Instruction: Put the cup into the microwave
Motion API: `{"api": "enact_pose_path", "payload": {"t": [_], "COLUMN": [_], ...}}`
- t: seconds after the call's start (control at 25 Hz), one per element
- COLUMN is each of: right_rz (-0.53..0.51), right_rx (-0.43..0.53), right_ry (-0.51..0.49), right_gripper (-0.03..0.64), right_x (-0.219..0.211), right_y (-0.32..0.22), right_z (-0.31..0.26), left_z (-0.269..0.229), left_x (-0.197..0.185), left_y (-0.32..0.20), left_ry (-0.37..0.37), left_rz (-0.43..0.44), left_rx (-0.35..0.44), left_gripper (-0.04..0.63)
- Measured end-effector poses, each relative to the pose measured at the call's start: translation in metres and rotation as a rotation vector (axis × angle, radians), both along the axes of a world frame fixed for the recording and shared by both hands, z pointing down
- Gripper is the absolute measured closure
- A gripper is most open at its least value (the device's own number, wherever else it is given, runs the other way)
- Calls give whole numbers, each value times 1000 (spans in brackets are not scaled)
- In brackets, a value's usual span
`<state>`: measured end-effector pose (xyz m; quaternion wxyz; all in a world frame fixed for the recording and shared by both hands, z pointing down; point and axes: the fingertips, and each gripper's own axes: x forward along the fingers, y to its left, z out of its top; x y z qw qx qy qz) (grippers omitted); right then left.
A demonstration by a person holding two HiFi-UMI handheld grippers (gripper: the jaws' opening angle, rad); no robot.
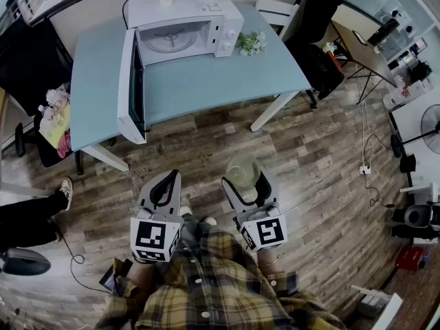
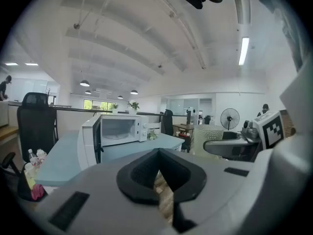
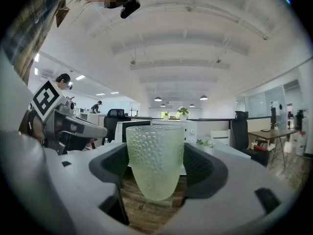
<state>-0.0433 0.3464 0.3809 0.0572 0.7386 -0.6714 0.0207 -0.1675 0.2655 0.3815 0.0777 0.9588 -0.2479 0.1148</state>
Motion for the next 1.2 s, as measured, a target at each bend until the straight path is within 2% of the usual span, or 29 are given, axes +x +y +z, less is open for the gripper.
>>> {"api": "enact_pose_path", "payload": {"t": [0.28,0.76,1.2], "right_rz": [-27,51,31], "right_rx": [1,-6,-10], "right_ry": [-2,-55,-60], "right_gripper": [267,267,267], "right_x": [1,15,42], "right_y": [6,6,-29], "right_z": [-2,9,18], "left_z": [2,11,17], "left_x": [-3,-9,13], "left_y": [9,3,-27], "left_ry": [-12,-24,-23], "left_rz": [-11,0,-25], "left_rx": [0,-19,-20], "left_gripper": [606,606,606]}}
